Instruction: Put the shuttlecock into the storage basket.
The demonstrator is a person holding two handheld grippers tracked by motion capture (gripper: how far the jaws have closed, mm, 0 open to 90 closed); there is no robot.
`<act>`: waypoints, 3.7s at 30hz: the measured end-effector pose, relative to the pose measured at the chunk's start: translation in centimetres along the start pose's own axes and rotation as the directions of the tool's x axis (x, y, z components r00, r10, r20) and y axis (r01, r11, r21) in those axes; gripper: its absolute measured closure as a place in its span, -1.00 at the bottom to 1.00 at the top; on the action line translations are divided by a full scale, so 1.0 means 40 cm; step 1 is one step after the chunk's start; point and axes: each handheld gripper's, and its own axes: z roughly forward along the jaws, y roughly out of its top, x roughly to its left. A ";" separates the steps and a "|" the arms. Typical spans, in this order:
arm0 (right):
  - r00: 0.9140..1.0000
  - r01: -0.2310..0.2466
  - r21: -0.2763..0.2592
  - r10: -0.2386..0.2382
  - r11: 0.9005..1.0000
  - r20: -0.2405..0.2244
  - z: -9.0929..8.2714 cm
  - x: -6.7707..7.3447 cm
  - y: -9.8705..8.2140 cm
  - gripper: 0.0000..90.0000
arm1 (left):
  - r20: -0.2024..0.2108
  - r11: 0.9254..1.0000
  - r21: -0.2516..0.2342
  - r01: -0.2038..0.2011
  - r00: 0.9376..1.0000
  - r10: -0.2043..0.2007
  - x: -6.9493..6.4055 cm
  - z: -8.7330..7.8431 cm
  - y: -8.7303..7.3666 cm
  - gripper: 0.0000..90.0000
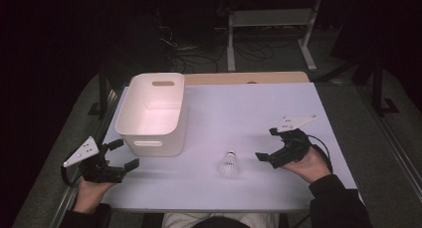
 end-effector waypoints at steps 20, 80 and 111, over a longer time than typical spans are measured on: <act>0.998 0.039 0.061 -0.036 0.997 -0.051 0.037 0.020 0.004 -1.00 | 0.002 1.000 0.002 0.002 1.000 -0.002 0.000 0.000 0.000 -1.00; 0.944 0.173 0.248 -0.089 0.953 -0.319 0.140 0.036 -0.009 0.70 | 0.008 1.000 -0.002 0.001 1.000 -0.001 0.000 -0.003 0.000 -1.00; 0.924 0.204 0.312 -0.078 0.928 -0.375 0.195 0.052 0.005 0.97 | 0.008 1.000 -0.001 0.000 1.000 0.000 0.000 -0.003 -0.001 -1.00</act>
